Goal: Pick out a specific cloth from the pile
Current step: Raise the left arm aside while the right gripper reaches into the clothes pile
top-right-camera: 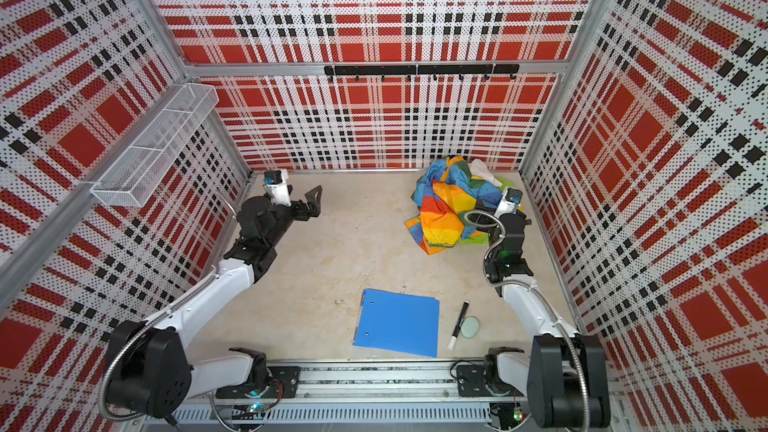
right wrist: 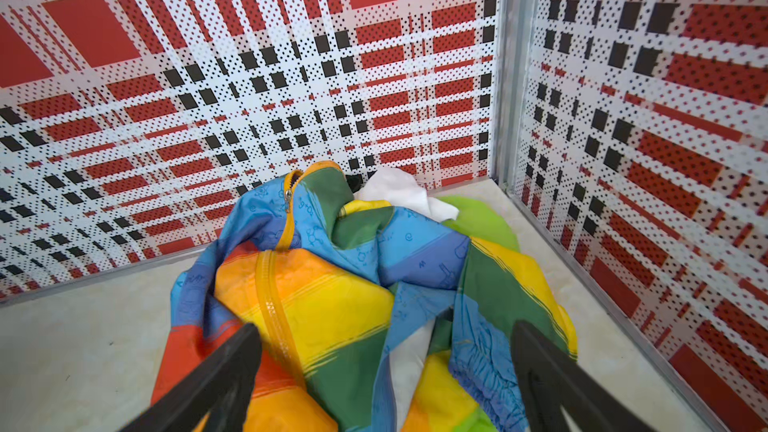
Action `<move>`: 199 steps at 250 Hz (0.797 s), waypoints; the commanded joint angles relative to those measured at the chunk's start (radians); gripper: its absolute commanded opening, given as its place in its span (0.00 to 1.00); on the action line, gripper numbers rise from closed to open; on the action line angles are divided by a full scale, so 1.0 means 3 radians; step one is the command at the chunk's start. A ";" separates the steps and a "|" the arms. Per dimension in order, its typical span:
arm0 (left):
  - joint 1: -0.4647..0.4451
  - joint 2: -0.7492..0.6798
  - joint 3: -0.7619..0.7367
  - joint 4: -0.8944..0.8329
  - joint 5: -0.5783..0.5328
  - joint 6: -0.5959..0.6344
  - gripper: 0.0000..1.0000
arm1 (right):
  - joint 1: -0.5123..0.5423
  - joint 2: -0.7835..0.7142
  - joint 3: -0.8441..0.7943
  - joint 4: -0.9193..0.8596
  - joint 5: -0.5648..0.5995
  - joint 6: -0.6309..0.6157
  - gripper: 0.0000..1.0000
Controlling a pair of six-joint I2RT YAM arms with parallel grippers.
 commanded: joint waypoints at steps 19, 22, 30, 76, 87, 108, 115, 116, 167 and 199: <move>-0.0413 -0.0036 0.0763 -0.1145 0.0373 -0.0114 0.99 | -0.0094 0.0363 0.0539 -0.0848 -0.0540 0.0259 1.00; -0.0431 -0.0035 0.0795 -0.1186 0.0412 -0.0116 0.99 | -0.0100 0.0389 0.0575 -0.0881 -0.0560 0.0255 1.00; -0.0471 -0.0035 0.0854 -0.1267 0.0499 -0.0120 0.99 | -0.0114 0.0457 0.0650 -0.0965 -0.0587 0.0253 1.00; -0.0596 -0.0022 0.1010 -0.1713 0.0876 0.0131 0.99 | -0.0335 0.0881 0.0907 -0.1098 -0.0925 0.0432 1.00; -0.0590 -0.0041 0.0996 -0.1762 0.0972 0.0221 0.99 | -0.0341 0.0968 0.0966 -0.1122 -0.0882 0.0423 1.00; -0.0593 -0.0141 0.0856 -0.1708 0.1064 0.0288 0.99 | -0.0372 0.1146 0.1120 -0.1264 -0.0719 0.0431 1.00; -0.0593 -0.0191 0.0782 -0.1649 0.1085 0.0292 0.99 | -0.0402 0.1213 0.1178 -0.1302 -0.0711 0.0456 1.00; -0.0591 -0.0203 0.0771 -0.1639 0.1089 0.0291 0.99 | -0.0407 0.1222 0.1183 -0.1306 -0.0712 0.0460 1.00; -0.0634 -0.0387 0.0462 -0.1454 0.0965 0.0163 0.99 | -0.0573 0.1719 0.1505 -0.1361 -0.0846 0.0415 1.00; -0.0697 -0.0340 0.0468 -0.1478 0.0930 0.0166 0.99 | -0.0601 0.1984 0.1724 -0.1434 -0.0844 0.0381 0.96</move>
